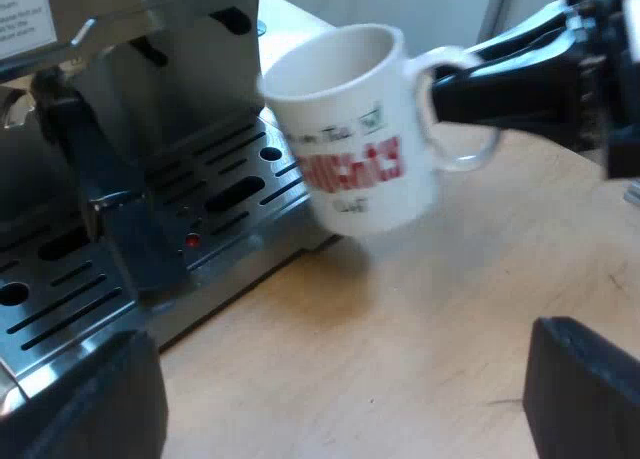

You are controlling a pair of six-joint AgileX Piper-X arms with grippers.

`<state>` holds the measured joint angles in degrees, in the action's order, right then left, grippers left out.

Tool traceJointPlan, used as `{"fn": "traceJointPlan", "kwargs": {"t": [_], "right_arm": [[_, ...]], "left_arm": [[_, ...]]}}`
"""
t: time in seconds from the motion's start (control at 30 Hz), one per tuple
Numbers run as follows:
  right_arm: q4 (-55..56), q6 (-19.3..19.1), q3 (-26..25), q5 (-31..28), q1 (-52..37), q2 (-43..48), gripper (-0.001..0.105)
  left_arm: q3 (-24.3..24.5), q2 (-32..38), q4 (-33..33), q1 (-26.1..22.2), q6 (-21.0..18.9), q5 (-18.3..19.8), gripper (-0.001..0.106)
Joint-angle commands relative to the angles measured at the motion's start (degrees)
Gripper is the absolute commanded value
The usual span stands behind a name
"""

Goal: Remove mug from coffee machine

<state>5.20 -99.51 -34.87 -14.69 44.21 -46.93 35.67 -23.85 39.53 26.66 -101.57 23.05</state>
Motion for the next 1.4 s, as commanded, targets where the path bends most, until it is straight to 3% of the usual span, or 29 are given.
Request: {"fn": "traceJointPlan", "kwargs": {"t": [0.03, 0.17, 0.5, 0.73, 0.9, 1.17, 1.4], "right_arm": [[0.7, 1.9, -0.6, -1.5, 0.1, 2.6, 0.0], [7.8, 2.1, -0.6, -3.3, 0.1, 8.8, 0.0], [17.1, 2.1, -0.6, -6.4, 0.1, 17.9, 0.0], [24.3, 2.1, -0.5, -19.4, 0.1, 22.6, 0.0], [23.6, 2.1, 1.5, -25.6, 0.0, 22.6, 0.0], [13.1, 2.0, 9.6, -25.8, 0.0, 22.6, 0.0], [1.5, 1.6, 16.3, -30.4, 0.0, 22.6, 0.0]], "left_arm": [[0.1, 0.0, -1.7, 0.3, -0.6, 0.4, 0.077], [0.1, 0.0, -5.2, 0.3, -0.6, 1.3, 0.077], [0.1, 0.0, -6.8, 0.3, -0.6, 1.3, 0.077], [0.1, -0.2, -6.8, 0.3, -0.6, 3.8, 0.077], [0.1, -0.2, -6.8, 0.3, -0.6, 3.8, 0.077], [0.1, -0.2, -6.8, 0.3, -0.6, 3.8, 0.077], [0.1, -0.2, -6.8, 0.3, -0.6, 5.8, 0.077]]}}
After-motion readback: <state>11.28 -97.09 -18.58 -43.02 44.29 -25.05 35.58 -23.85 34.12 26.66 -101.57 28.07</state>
